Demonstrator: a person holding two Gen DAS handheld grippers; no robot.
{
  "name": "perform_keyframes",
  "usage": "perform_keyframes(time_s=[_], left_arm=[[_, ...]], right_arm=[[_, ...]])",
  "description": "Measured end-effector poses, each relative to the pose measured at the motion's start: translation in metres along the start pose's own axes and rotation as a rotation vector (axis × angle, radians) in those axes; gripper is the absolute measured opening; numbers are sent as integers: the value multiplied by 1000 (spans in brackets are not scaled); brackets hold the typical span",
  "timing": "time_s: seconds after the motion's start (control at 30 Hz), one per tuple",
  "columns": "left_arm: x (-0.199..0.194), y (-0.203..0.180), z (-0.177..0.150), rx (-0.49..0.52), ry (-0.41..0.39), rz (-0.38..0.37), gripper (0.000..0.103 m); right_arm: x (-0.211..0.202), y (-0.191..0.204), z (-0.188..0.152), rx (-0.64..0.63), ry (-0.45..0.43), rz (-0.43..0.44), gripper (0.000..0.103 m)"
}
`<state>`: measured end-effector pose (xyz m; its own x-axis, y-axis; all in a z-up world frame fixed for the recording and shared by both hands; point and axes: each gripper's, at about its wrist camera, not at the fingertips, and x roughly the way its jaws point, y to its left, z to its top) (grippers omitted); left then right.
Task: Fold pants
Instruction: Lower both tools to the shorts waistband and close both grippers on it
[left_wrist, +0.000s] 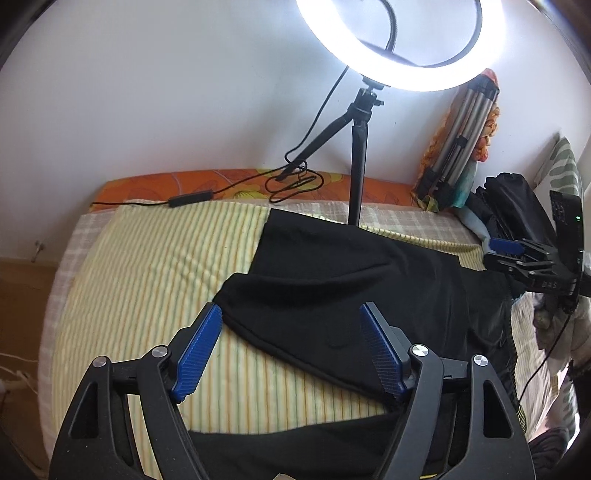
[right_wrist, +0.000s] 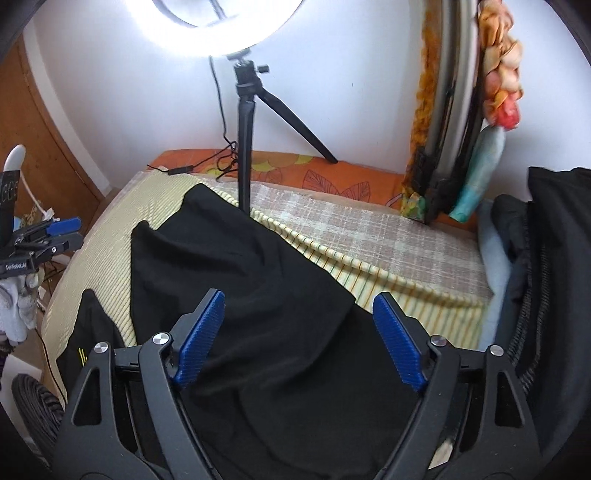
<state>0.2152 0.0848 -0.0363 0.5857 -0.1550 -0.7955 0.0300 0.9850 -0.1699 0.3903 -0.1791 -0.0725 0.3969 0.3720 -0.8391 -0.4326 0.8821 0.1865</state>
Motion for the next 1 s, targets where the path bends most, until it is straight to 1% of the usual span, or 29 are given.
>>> perform_keyframes(time_s=[0.1, 0.17, 0.3, 0.4, 0.47, 0.53, 0.57, 0.6, 0.63, 0.67, 0.7, 0.8, 0.9, 1.0], left_arm=[[22, 1, 7, -3, 31, -3, 75], [35, -2, 10, 7, 44, -1, 74], [62, -1, 13, -1, 88, -25, 68], [82, -2, 13, -5, 113, -25, 63], [91, -1, 13, 0, 126, -24, 61], [99, 1, 11, -7, 137, -27, 61], [103, 3, 11, -18, 143, -34, 61], [107, 5, 11, -27, 151, -42, 61], [111, 7, 11, -36, 161, -48, 61], [112, 8, 11, -41, 163, -47, 61], [113, 10, 10, -48, 164, -46, 61], [110, 15, 13, -72, 161, -58, 63], [106, 21, 19, -98, 154, -48, 64], [101, 27, 27, -141, 142, -57, 64]], right_arm=[[25, -4, 11, -1, 36, -7, 79], [42, -6, 14, 0, 61, -6, 79], [67, -9, 12, -16, 107, -15, 79], [85, -14, 11, -11, 135, -20, 77], [95, -17, 10, 6, 155, -7, 68], [102, -19, 8, 23, 177, 22, 51], [104, -19, 8, 21, 178, 24, 48], [104, -19, 8, 16, 175, 22, 39], [104, -18, 8, 10, 172, 25, 20], [103, -17, 9, 14, 170, 40, 11], [100, -17, 9, 25, 160, 60, 8], [85, -5, 9, -5, 116, 69, 7], [66, 18, 5, -97, 64, 40, 7], [48, 45, -2, -195, 15, 21, 6]])
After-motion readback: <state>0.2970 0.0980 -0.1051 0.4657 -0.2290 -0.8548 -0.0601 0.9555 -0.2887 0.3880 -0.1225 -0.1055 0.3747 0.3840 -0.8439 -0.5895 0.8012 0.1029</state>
